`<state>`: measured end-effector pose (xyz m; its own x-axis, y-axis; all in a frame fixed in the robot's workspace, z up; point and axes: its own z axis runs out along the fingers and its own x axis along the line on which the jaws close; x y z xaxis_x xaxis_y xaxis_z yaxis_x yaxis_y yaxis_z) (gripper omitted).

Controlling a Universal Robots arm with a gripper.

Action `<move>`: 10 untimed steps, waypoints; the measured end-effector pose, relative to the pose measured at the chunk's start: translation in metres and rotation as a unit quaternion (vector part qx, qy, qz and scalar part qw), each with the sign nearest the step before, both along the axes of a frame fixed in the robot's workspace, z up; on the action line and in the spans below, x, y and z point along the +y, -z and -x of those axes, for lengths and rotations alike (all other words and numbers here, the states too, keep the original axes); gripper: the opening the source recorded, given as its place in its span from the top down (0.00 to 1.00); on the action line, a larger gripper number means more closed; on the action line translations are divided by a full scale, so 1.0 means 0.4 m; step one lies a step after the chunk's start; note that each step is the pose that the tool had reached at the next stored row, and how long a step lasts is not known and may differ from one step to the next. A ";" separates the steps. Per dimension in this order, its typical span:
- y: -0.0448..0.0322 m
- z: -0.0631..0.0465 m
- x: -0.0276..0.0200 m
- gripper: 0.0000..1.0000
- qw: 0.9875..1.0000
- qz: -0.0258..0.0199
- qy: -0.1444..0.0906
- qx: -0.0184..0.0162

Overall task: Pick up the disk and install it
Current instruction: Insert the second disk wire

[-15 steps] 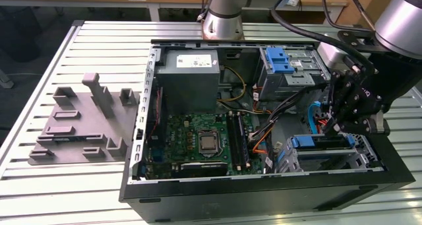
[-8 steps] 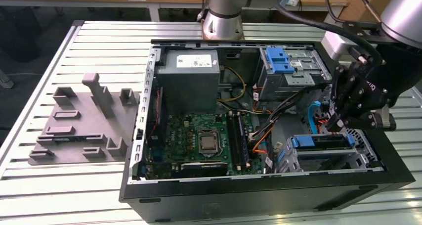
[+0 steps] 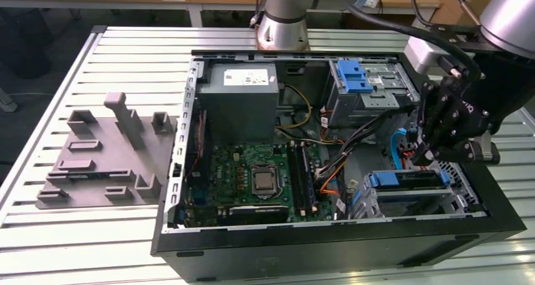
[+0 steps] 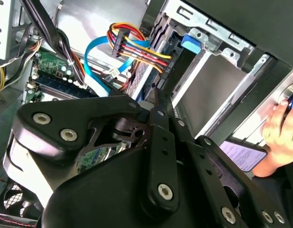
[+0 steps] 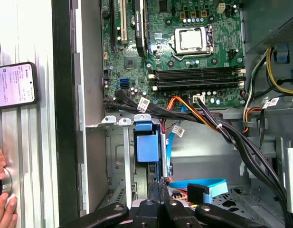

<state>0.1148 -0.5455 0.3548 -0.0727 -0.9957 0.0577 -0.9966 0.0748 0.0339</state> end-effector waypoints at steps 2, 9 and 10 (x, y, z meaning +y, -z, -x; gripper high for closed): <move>0.000 0.005 0.000 0.89 1.000 0.000 0.000 0.000; 0.000 0.006 0.000 0.89 1.000 0.000 0.000 -0.001; 0.000 0.006 0.000 0.89 1.000 0.000 0.000 -0.001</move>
